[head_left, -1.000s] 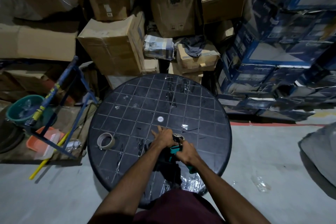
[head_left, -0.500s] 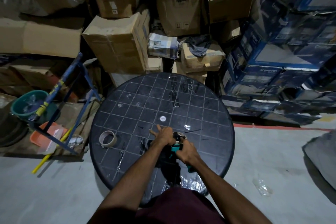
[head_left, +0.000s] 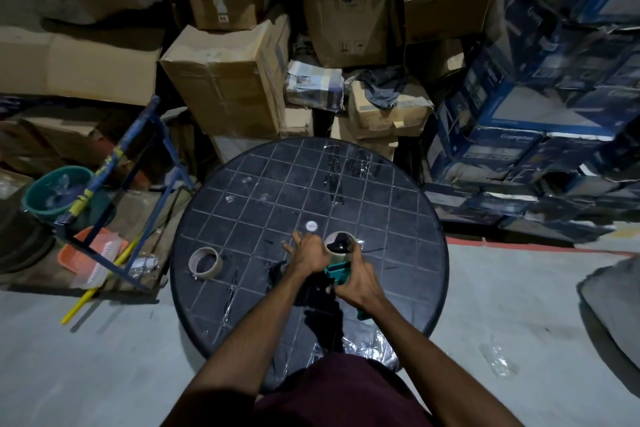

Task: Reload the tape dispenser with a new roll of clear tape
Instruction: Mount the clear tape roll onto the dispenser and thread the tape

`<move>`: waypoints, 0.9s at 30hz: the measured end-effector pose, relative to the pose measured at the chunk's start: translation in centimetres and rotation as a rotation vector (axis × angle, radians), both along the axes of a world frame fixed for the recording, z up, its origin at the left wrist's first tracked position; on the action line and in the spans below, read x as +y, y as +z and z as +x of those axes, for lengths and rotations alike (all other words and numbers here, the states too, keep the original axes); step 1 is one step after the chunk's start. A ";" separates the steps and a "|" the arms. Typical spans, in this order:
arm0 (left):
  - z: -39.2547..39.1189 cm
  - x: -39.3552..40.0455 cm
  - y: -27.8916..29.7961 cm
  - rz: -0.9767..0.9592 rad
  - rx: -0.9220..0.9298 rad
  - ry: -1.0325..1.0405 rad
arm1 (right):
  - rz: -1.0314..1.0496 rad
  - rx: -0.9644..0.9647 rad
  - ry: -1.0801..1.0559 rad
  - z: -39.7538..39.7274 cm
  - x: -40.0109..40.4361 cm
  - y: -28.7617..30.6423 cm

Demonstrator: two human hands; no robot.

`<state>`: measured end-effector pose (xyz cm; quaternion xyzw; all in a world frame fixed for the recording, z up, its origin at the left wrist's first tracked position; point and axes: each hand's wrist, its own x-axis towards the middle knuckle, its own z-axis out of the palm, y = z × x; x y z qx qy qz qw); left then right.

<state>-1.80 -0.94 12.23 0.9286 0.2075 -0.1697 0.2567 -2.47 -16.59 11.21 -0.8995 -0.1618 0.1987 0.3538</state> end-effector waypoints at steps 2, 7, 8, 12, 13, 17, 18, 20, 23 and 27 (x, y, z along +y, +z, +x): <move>0.2 0.1 0.1 0.002 -0.035 -0.003 | -0.023 -0.026 -0.014 0.0 0.0 -0.4; 0.5 0.7 -1.0 0.017 -0.153 0.019 | -0.146 -0.115 -0.030 -0.5 0.0 0.1; 0.6 0.8 -1.3 0.013 -0.181 0.023 | -0.162 -0.130 -0.032 -0.5 0.0 0.3; 0.9 0.6 -1.9 -0.015 -0.276 0.055 | -0.208 -0.169 -0.024 -0.6 0.0 0.4; 1.0 0.5 -2.0 -0.021 -0.288 0.077 | -0.225 -0.178 -0.017 -0.6 0.0 0.4; 1.1 0.3 -2.8 0.002 -0.283 0.093 | -0.297 -0.210 0.009 -0.5 -0.3 0.4; 1.2 0.2 -3.0 0.011 -0.280 0.081 | -0.307 -0.209 0.012 -0.4 -0.3 0.3; 1.1 0.2 -3.2 0.000 -0.293 0.084 | -0.315 -0.217 0.014 -0.4 -0.4 0.3; 1.1 0.3 -3.0 -0.035 -0.359 0.119 | -0.327 -0.246 0.020 -0.3 -0.2 0.4; 1.0 0.7 -3.4 -0.067 -0.431 0.169 | -0.360 -0.292 0.041 -0.1 0.0 0.5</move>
